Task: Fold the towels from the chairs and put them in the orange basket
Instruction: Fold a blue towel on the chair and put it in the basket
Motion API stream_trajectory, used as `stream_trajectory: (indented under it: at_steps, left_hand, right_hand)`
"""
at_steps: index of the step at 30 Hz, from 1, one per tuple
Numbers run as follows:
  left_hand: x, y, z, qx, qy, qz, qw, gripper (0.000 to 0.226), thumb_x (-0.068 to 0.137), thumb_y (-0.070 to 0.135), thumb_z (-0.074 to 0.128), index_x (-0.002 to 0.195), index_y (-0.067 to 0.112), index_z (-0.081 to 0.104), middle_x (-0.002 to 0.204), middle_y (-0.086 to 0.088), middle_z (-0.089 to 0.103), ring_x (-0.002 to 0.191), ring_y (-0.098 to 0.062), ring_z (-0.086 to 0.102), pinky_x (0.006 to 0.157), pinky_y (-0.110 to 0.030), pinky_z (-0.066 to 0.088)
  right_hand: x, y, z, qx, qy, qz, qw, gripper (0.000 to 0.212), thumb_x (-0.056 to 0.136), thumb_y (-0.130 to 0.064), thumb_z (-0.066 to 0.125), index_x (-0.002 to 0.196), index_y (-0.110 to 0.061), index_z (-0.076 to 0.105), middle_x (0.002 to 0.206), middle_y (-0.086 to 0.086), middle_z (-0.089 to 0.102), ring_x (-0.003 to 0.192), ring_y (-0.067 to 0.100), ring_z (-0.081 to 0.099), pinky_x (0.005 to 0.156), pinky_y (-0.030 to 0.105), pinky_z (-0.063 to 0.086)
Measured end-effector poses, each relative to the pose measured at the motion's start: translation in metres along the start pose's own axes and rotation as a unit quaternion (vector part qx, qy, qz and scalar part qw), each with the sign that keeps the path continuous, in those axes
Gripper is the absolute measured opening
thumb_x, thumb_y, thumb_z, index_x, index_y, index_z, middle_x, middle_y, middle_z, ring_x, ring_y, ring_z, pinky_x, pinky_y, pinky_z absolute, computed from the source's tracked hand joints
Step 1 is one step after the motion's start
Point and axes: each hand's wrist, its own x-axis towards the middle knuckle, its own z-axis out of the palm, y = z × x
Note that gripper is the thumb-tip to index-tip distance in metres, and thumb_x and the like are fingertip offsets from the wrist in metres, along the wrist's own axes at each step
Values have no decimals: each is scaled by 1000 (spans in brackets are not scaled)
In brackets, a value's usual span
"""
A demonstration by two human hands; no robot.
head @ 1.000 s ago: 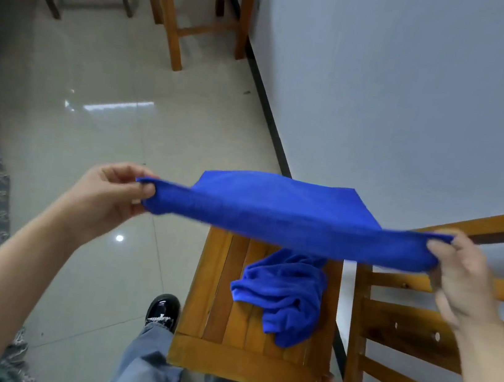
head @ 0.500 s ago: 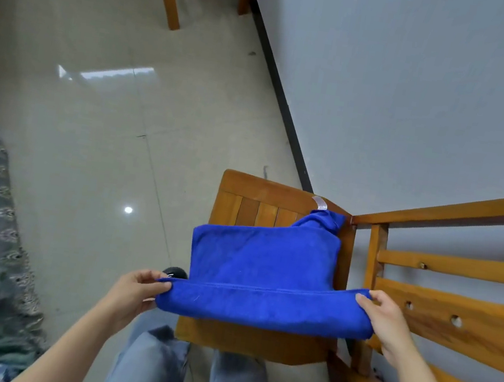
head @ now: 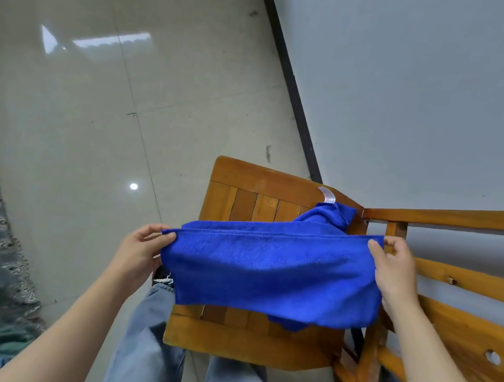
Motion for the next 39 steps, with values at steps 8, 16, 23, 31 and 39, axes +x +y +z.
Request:
stream_trajectory:
  at_steps: [8,16,23,31,39]
  left_hand:
    - [51,-19,29,75,89,6,993,12,88,1,59,81,11,56,80,-6,60,71,-16,54,52,-22,50]
    - [70,-23,35,246,112,11,963,41,92,21,54,131,10,45,109,-9,56,92,-24,53,71,-29,40]
    - [22,-75,15,253,35,-135,957,46,91,20,58,131,5,41,121,-14,53,95,-24,51,63,-28,42]
    - [8,-106,8,239,117,-117,957,29,89,6,56,63,10,45,63,-6,46,63,-21,41,54,-29,31]
    - [4,-108,-3,216,153,-79,961,24,86,2,51,65,11,43,66,-8,45,66,-23,43,68,-35,38]
  right_hand:
    - [42,24,39,-56,32,8,998,7,97,-19,47,98,-13,45,72,-5,43,63,10,41,52,22,32]
    - [44,40,58,-147,-34,55,987,38,99,-33,36,129,-10,40,117,12,54,98,23,52,84,39,45]
    - [5,56,28,-121,-100,161,974,57,99,-43,30,118,7,50,100,19,59,100,35,55,79,41,44]
    - [-29,64,21,27,-97,290,952,40,93,-41,50,116,-8,53,118,13,58,99,30,56,69,37,49]
    - [-41,62,19,41,42,204,977,15,88,-20,62,90,-5,56,91,12,63,79,24,61,69,37,53]
